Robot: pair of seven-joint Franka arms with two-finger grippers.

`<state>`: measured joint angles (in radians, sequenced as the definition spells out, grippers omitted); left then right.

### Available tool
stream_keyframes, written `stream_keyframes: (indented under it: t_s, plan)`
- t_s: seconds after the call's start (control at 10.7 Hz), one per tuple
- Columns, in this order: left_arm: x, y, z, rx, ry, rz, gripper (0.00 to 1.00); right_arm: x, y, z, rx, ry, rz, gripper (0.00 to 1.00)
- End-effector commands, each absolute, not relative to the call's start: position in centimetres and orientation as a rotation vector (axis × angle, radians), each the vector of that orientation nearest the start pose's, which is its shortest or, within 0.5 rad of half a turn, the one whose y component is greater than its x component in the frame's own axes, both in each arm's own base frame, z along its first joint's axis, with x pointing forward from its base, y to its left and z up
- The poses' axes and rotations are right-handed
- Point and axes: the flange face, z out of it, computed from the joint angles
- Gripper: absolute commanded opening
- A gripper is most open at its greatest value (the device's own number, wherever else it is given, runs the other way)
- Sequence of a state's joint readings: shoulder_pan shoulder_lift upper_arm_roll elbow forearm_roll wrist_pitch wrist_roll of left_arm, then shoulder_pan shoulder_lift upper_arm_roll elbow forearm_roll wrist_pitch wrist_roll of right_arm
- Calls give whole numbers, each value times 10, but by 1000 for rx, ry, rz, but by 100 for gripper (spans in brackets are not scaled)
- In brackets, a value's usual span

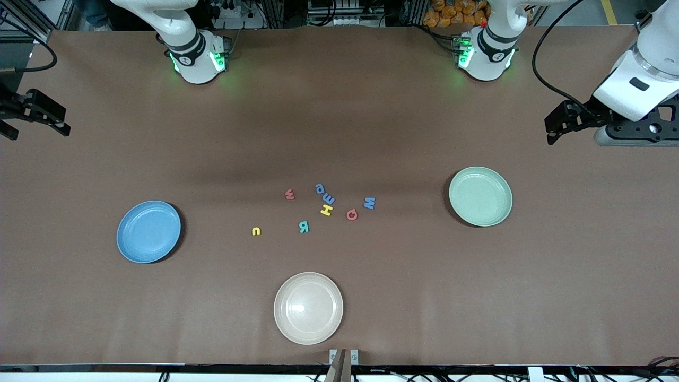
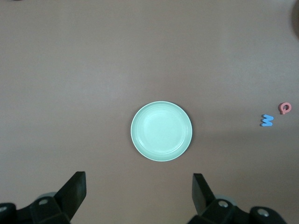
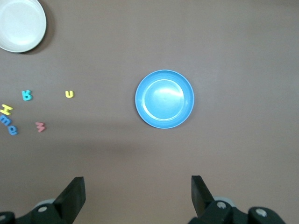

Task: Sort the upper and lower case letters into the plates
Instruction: 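Move the left gripper over the blue foam M letter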

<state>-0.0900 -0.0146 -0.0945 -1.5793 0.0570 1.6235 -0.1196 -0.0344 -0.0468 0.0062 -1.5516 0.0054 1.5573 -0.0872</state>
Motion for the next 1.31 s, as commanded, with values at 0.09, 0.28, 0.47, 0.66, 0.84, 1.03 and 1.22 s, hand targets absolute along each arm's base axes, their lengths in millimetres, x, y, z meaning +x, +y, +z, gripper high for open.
stream_keyframes:
  t_s: [0.09, 0.28, 0.47, 0.66, 0.84, 1.03, 1.22]
  plan:
    - [547, -95, 637, -3117, 116, -113, 100, 537, -15, 664, -3094, -68, -85, 100]
    - [547, -96, 637, -3118, 118, -113, 100, 536, -18, 662, -3094, -61, -78, 100]
    - [547, -102, 630, -3114, 135, -90, 100, 536, -18, 662, -3094, -61, -78, 100]
    - [555, -105, 608, -3107, 141, -18, 100, 537, -18, 660, -3094, -61, -73, 100]
    - [560, -104, 590, -3099, 138, 70, 100, 538, -18, 659, -3094, -61, -69, 100]
    - [571, -126, 554, -3088, 203, 166, 100, 538, -18, 658, -3094, -61, -66, 100]
    - [582, -153, 522, -3093, 266, 200, 100, 538, -17, 658, -3094, -63, -66, 100]
